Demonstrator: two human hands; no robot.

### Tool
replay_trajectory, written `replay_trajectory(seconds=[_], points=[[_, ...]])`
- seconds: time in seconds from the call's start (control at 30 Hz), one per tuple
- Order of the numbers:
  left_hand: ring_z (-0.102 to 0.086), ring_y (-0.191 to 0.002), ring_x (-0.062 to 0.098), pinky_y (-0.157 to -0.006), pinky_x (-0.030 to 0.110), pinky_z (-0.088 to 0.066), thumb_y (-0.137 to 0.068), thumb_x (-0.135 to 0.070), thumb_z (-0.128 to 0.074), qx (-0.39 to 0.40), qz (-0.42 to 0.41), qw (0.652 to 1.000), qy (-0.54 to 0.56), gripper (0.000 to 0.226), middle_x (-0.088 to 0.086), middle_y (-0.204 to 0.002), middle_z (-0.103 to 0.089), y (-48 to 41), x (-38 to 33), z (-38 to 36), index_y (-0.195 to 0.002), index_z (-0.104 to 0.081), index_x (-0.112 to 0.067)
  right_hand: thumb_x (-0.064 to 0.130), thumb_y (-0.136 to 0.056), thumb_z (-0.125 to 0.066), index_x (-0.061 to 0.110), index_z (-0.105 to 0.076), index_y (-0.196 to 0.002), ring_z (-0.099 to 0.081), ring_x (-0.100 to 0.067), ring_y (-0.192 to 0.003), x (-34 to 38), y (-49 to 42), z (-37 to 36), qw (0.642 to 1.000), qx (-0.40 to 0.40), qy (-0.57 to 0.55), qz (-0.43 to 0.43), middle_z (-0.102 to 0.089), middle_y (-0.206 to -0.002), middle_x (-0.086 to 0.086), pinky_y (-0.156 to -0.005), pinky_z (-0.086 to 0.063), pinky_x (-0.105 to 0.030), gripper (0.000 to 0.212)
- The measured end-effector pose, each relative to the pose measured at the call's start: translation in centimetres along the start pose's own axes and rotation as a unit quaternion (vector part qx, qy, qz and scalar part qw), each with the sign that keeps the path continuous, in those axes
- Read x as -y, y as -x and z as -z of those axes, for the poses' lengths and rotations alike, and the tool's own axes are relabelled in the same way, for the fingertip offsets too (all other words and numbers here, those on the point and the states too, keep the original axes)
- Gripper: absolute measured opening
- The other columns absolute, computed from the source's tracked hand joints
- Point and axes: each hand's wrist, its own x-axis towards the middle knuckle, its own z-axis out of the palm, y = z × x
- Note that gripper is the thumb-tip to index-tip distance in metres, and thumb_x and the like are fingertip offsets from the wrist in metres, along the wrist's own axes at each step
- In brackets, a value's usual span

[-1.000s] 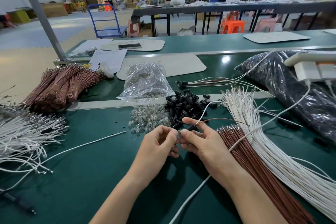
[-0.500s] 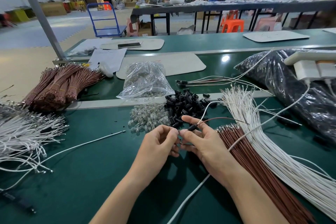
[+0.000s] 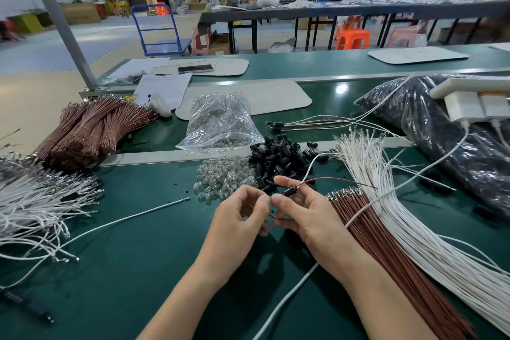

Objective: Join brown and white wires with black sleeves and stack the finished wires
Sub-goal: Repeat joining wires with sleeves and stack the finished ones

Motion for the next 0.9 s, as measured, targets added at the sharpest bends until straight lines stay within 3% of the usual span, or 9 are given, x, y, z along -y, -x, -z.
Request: replay_trajectory(seconds=[0.17, 0.27, 0.33, 0.7, 0.9], points=[[-0.064, -0.063, 0.011, -0.061, 0.025, -0.055, -0.102, -0.017, -0.059, -0.008, 0.009, 1.0, 0.014, 0.014, -0.006, -0.07, -0.068, -0.11, 0.07, -0.18, -0.09, -0.067, -0.015, 0.022, -0.074, -0.076, 0.012, -0.067, -0.116, -0.068, -0.011, -0.073, 0.04, -0.04, -0.08, 0.998, 0.004, -0.064, -0.026, -0.071, -0.088, -0.009, -0.066, -0.056, -0.022, 0.044], [-0.063, -0.062, 0.009, -0.059, 0.023, -0.055, -0.102, -0.016, -0.059, -0.017, 0.009, 1.0, 0.021, 0.014, -0.004, -0.071, -0.07, -0.1, 0.1, -0.32, -0.09, -0.067, -0.013, 0.029, -0.078, -0.075, 0.011, -0.077, -0.095, -0.069, -0.01, -0.071, 0.04, -0.1, -0.14, 0.997, 0.007, -0.067, -0.044, -0.074, -0.088, -0.011, -0.066, -0.057, -0.021, 0.025], [-0.063, -0.062, 0.008, -0.059, 0.023, -0.055, -0.101, -0.017, -0.059, -0.02, 0.008, 1.0, 0.018, 0.014, -0.006, -0.071, -0.07, -0.05, 0.11, -0.41, -0.09, -0.066, -0.014, 0.033, -0.077, -0.076, 0.011, -0.079, -0.085, -0.068, -0.01, -0.069, 0.0, -0.15, -0.21, 0.997, 0.004, -0.059, -0.051, -0.074, -0.085, -0.011, -0.065, -0.057, -0.021, 0.024], [-0.064, -0.062, 0.007, -0.059, 0.022, -0.055, -0.102, -0.016, -0.059, -0.021, -0.001, 1.0, 0.005, 0.015, -0.008, -0.072, -0.07, -0.1, 0.16, -0.32, -0.089, -0.067, -0.017, 0.033, -0.082, -0.075, 0.015, -0.081, -0.087, -0.066, -0.01, -0.075, -0.12, 0.09, -0.3, 1.0, 0.004, 0.004, -0.018, -0.071, -0.076, 0.0, -0.068, -0.056, -0.021, 0.02], [-0.062, -0.066, 0.017, -0.064, 0.028, -0.053, -0.102, -0.032, -0.057, -0.018, -0.025, 0.997, -0.064, 0.015, -0.006, -0.075, -0.069, -0.08, 0.24, 0.27, -0.09, -0.065, -0.035, 0.025, -0.089, -0.073, 0.018, -0.081, -0.086, -0.062, -0.005, -0.072, -0.28, 0.12, -0.21, 0.999, -0.022, 0.034, 0.002, -0.07, -0.078, 0.002, -0.067, -0.056, -0.022, 0.011]])
